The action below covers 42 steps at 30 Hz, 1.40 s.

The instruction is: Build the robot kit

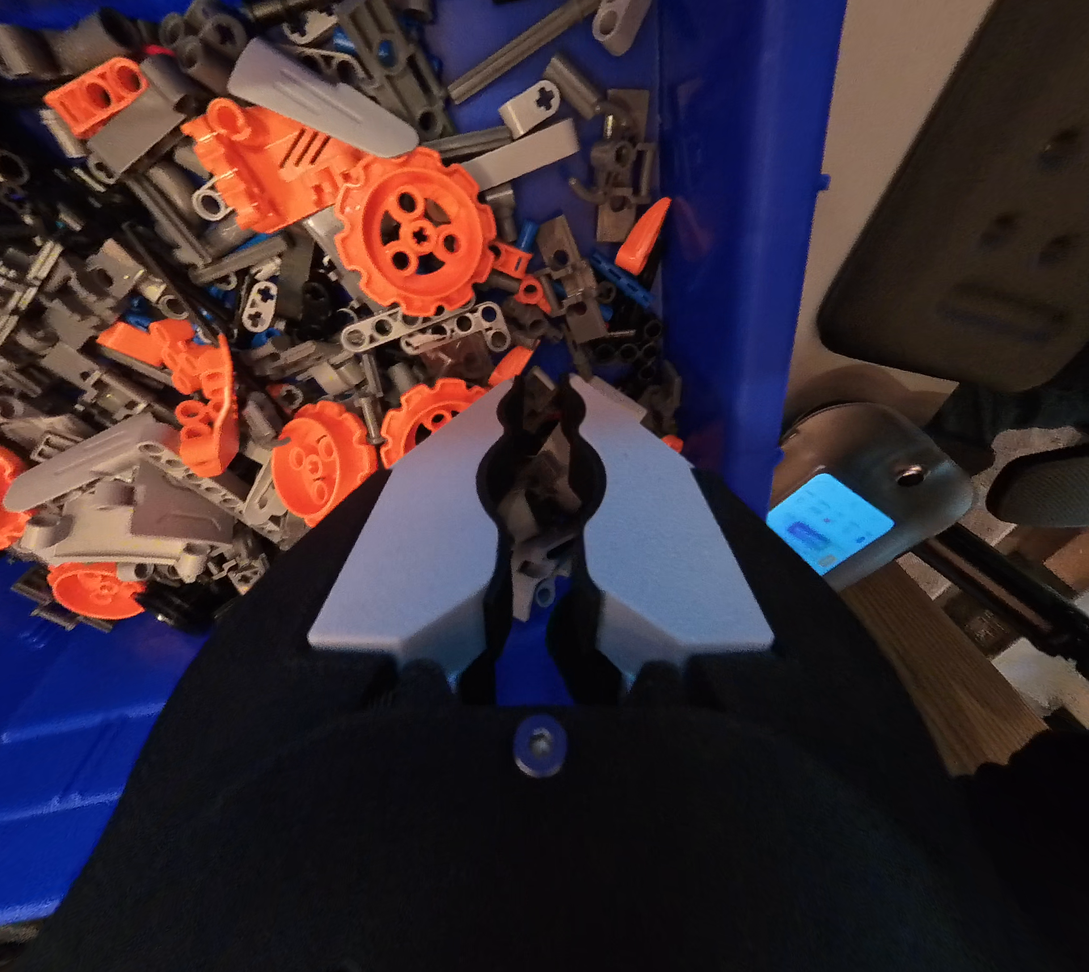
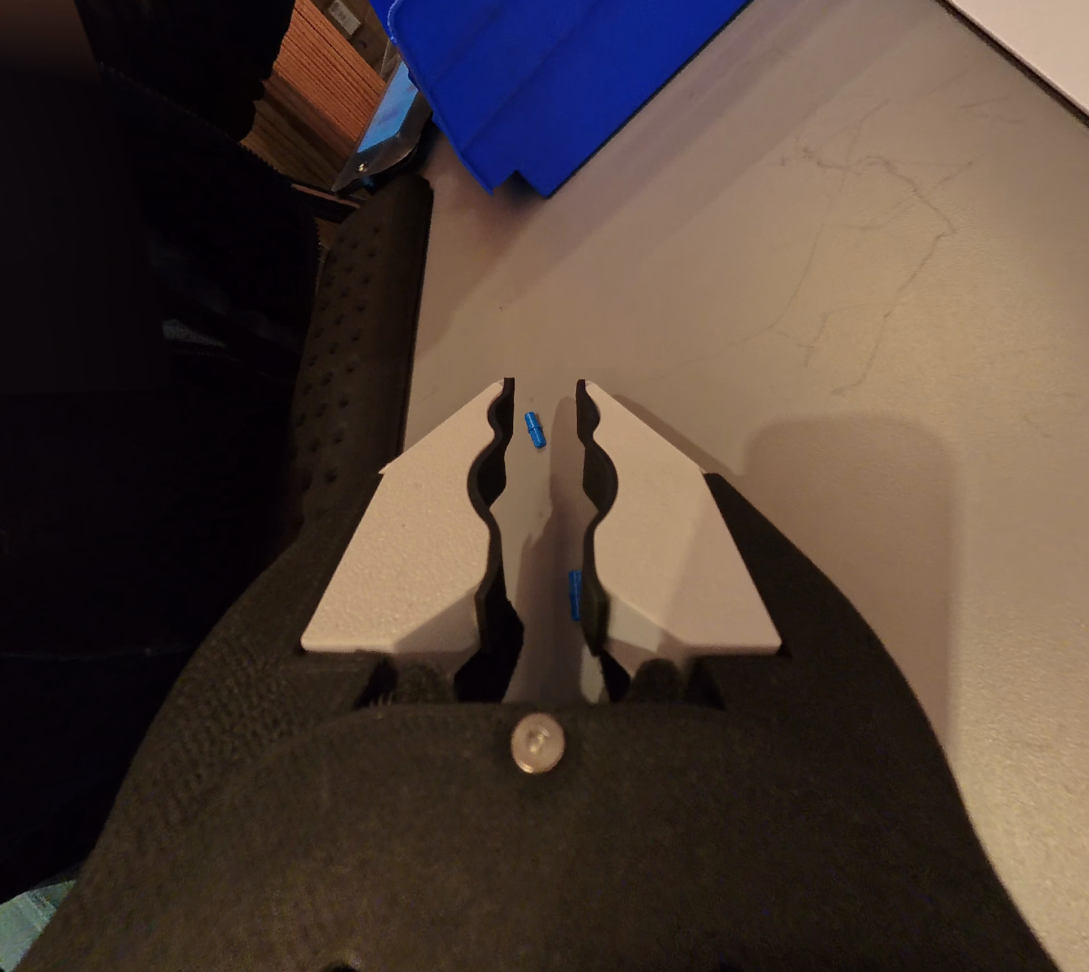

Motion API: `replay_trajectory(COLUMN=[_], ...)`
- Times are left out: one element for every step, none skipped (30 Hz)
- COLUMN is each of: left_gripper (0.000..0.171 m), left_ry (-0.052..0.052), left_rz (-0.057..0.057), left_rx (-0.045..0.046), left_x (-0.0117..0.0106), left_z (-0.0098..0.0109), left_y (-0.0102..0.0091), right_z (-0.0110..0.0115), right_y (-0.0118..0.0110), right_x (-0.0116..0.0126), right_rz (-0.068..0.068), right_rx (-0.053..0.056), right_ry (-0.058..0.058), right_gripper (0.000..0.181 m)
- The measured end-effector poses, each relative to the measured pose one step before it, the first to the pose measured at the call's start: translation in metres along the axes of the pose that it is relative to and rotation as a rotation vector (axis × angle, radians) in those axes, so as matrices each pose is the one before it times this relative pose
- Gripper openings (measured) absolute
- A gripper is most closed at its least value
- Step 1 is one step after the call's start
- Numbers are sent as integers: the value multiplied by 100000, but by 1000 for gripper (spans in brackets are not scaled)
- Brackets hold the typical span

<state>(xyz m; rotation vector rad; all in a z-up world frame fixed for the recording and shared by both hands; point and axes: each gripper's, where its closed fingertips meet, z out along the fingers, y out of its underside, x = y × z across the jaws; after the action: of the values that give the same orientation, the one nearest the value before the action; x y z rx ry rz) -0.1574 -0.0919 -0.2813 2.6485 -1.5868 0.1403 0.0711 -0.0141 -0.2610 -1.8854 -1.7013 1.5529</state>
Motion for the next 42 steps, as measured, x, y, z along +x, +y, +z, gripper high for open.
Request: replay_trajectory(left_gripper=[7,5,2,1,1,1,1,2,4,4,7,10,13,15,17,18,19,22,24,24,24,24,24,22,22,22,21,20,20,20,19,19,20,21,22,23,25,27,28,30,30,30], left_ry=[-817,-1015,-1026,-1498,-1396,-1543,-1256,-1675,-4253,-4264,-1879,-1180,-1545,227,91,-374,224,1552,1387,733,1412,3021,2353,1848,3294,2162,1094,1869,1207,988,1993,956,856,1558,1428,611,1343,2385,1065,722,1430,-504], left_rz=[-146,-169,-647,-458,-629,-551,-824,-973,-1150,-1558,-1400,-1457,-1521,-1161,-71,69,-382,24,599,828,248,182,984,1201,1101,1538,1612,1114,1048,705,246,287,44,-1,16,-198,-150,5,13,-144,113,18], left_rx=[198,538,458,277,-191,348,738,650,653,489,732,1167,857,-23,190,-16,49,421,695,1151,1071,938,1200,750,-292,-1081,-1314,-1574,-1567,-1314,-851,-672,-740,-189,218,82,55,119,-293,-1081,-2140,-1963], left_x=[-218,-249,-261,-323,-328,-347,-328,-385,-812,-866,-534,-460,-520,-185,-90,-99,-2,253,288,241,340,606,594,535,801,659,483,554,405,301,396,182,140,240,225,90,214,391,148,76,225,-77], left_z=[-130,-116,-84,-23,15,15,14,-20,-106,-143,-126,-96,-54,-3,-22,-53,-105,-152,-203,-254,-265,-229,-196,-127,6,145,243,313,333,302,294,263,190,75,-27,-93,-82,19,169,335,407,249], left_y=[85,23,1,-18,34,-52,-97,-92,-83,-40,-2,-73,-8,112,81,83,50,-18,-50,-128,-138,-123,-170,-113,9,88,81,104,122,123,87,90,145,94,57,95,113,106,106,155,301,246], right_z=[4,-3,-3,-11,3,0,-1,-13,-11,-12,-1,13,10,0,-14,-8,-10,-3,13,7,17,5,-4,-13,4,6,3,-1,-5,-5,-4,3,0,-12,1,13,5,23,6,8,-4,0], right_y=[5,-13,-10,0,-5,-3,-3,-17,-15,-11,7,14,2,1,-6,-7,-2,-10,11,11,21,2,-1,-15,2,-6,9,3,-7,-5,-11,7,3,2,1,14,17,19,12,12,-5,3], right_x=[-6,-13,-3,3,-7,-11,-15,-15,3,8,13,10,0,3,11,8,12,-5,2,6,9,11,-2,-9,-13,-9,4,-3,-8,-24,-13,-8,14,8,16,6,12,13,5,-2,7,10], right_rz=[-12,-62,-26,41,39,-39,-104,-75,-9,60,116,26,-58,-10,48,40,-5,-21,-8,6,70,66,3,-57,-61,-39,4,28,-6,-90,-78,-9,25,26,13,57,63,53,40,-5,29,39], right_rx=[-12,16,20,19,37,-5,-32,40,79,73,2,-49,-33,-6,41,69,35,19,-49,-74,-49,-34,55,55,-14,-30,-15,-19,-2,29,6,-28,1,9,16,-44,-94,-81,-80,-12,8,8], right_ry=[9,15,6,-2,-33,-3,34,45,14,-11,-41,-11,16,13,5,33,38,-7,14,-7,-33,2,1,4,29,1,-13,-4,-18,-7,4,-4,15,27,25,-22,-32,-31,-1,-2,7,-5], right_gripper=[19,19,19,19,19,19,19,19,19,19,19,19,19,19,19,19,19,19,19,19,19,19,19,19,19,19,19,19,19,19,19,19,19,19,19,19,19,19,19,19,19,19])
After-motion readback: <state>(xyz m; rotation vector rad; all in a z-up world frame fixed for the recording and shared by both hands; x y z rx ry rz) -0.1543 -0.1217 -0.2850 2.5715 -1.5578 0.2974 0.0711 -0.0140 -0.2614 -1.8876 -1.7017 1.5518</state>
